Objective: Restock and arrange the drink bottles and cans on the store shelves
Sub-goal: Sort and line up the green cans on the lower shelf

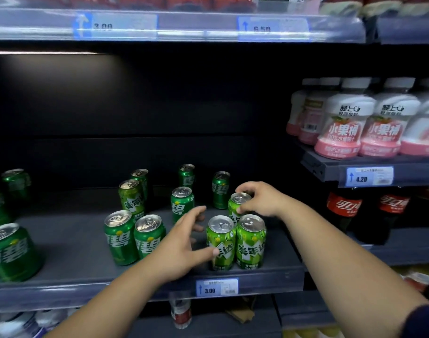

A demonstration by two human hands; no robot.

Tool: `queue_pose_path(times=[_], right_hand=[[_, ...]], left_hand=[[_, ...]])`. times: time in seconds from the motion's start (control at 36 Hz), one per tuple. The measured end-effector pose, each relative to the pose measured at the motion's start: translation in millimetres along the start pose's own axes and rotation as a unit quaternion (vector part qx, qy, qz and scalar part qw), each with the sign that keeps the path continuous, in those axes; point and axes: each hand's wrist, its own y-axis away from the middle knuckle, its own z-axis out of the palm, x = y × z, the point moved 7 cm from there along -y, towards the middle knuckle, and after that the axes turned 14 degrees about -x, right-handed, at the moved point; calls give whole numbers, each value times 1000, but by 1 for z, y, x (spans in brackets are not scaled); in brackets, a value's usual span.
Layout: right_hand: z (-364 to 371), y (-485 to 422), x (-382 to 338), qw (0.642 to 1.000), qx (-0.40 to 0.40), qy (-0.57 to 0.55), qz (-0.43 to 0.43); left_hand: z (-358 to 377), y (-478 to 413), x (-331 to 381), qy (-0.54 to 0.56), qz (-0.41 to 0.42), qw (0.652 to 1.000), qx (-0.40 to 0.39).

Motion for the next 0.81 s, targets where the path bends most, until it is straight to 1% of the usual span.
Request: queue_pose_path(times=[0.11, 0.19, 0.33, 0.39, 0.44, 0.5, 0.58, 0.67, 0.72, 0.81], right_hand=[[-2, 7, -1, 999, -36, 10, 5], [-1, 9, -1, 998, -60, 4, 21], [-2, 8, -7, 997, -57, -12, 48], [-3, 7, -11, 996, -55, 13, 63], [-4, 4, -15, 992, -60, 73, 79], [-4, 1, -21, 983, -70, 138, 104], [3, -5, -36, 968, -77, 204, 124], [12, -12, -66, 969, -55, 224, 86], [21, -19, -89, 978, -43, 201, 44], [42, -35, -119, 986, -49, 159, -2]], left_hand=[[-21, 3, 14, -38, 26, 998, 32], [-43, 8, 30, -95, 55, 991, 73], [-87, 14, 45, -199, 66, 971, 112], [-107, 16, 42, -223, 43, 965, 132], [-128, 18, 32, -237, -3, 960, 150], [-148, 19, 16, -229, -53, 959, 159], [-175, 17, -13, -211, -122, 956, 164], [-197, 17, -41, -199, -177, 950, 162], [-206, 16, -56, -192, -193, 950, 152], [-215, 13, -71, -188, -198, 952, 135]])
